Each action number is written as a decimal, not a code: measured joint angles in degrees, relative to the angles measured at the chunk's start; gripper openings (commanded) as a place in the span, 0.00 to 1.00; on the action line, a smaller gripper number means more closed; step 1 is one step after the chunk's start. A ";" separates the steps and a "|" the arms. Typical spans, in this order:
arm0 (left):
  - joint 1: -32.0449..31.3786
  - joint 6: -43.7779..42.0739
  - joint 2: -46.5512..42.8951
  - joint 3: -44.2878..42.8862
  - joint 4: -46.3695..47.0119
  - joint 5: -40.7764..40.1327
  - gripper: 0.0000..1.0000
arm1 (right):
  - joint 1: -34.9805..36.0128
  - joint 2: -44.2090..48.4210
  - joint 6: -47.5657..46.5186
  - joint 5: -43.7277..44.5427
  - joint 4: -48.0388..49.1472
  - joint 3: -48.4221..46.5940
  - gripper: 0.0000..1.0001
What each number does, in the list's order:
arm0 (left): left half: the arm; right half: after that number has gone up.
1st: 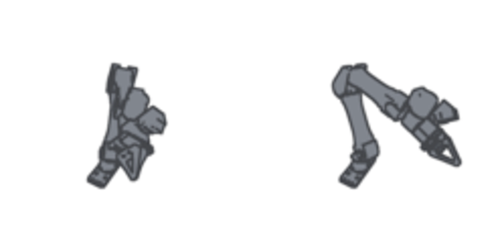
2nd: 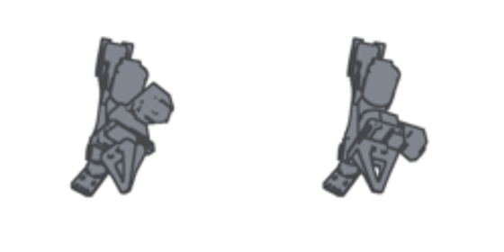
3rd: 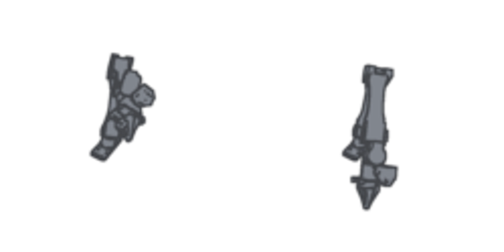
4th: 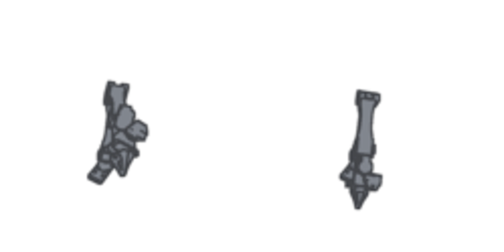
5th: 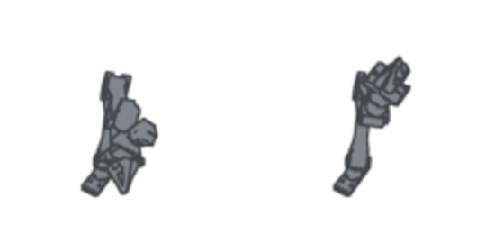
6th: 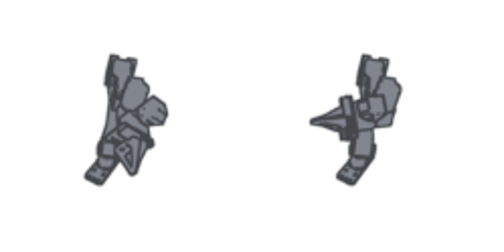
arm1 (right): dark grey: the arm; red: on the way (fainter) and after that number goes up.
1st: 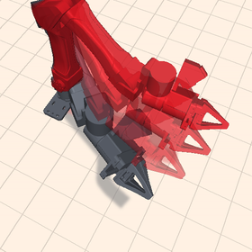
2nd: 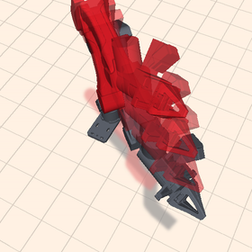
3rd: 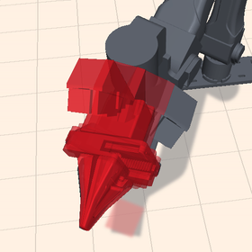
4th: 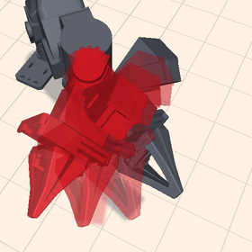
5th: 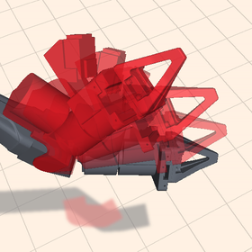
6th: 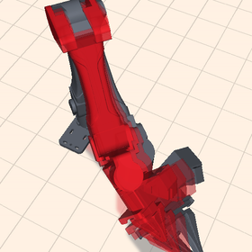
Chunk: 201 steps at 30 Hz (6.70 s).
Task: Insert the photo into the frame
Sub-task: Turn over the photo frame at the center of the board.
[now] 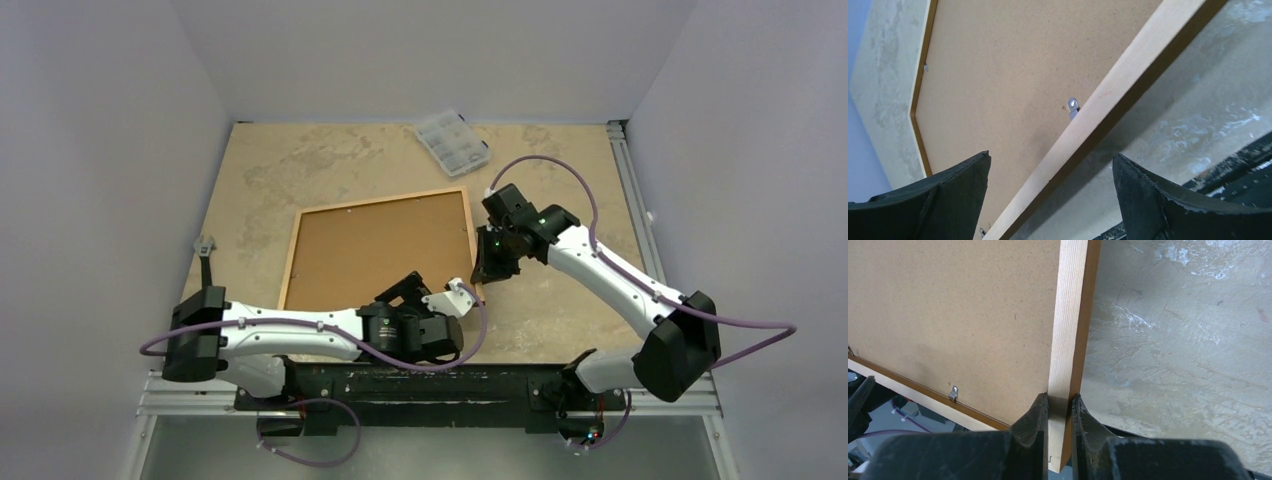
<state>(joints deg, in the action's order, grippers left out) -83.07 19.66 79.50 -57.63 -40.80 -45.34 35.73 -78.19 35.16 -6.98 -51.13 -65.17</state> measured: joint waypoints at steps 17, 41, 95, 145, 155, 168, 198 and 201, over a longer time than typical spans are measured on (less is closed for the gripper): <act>-2.12 17.38 12.44 -12.17 -22.75 -15.74 0.33 | -0.13 2.75 1.81 -2.89 0.83 -0.76 0.05; -4.13 21.05 2.93 -19.82 -41.92 -20.04 0.03 | 0.02 28.41 -11.76 1.27 17.88 -1.03 0.68; -4.72 -1.70 -21.03 -17.68 -27.39 5.88 0.06 | 6.97 24.00 -83.27 -48.15 50.77 19.69 0.09; -4.70 22.82 -21.55 -8.31 -6.60 0.46 0.94 | 4.81 31.01 -22.51 -19.93 45.81 16.65 0.00; -4.70 30.45 -20.50 -6.38 -8.46 0.59 0.97 | -3.48 27.54 -13.84 -21.92 40.11 16.63 0.00; 5.25 35.89 -14.34 7.87 1.42 10.86 1.00 | -8.31 24.87 -5.53 -24.83 43.28 25.88 0.00; 14.05 33.20 -13.22 2.23 4.26 20.35 1.00 | -20.31 -2.36 -6.58 -24.46 44.76 33.09 0.68; 15.87 31.54 -18.86 0.28 3.85 19.80 1.00 | -20.81 -2.58 -7.23 -21.38 45.11 30.82 0.83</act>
<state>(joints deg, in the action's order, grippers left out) -67.20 51.20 60.64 -57.34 -36.95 -25.54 14.92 -80.77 27.92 -28.36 -6.02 -34.35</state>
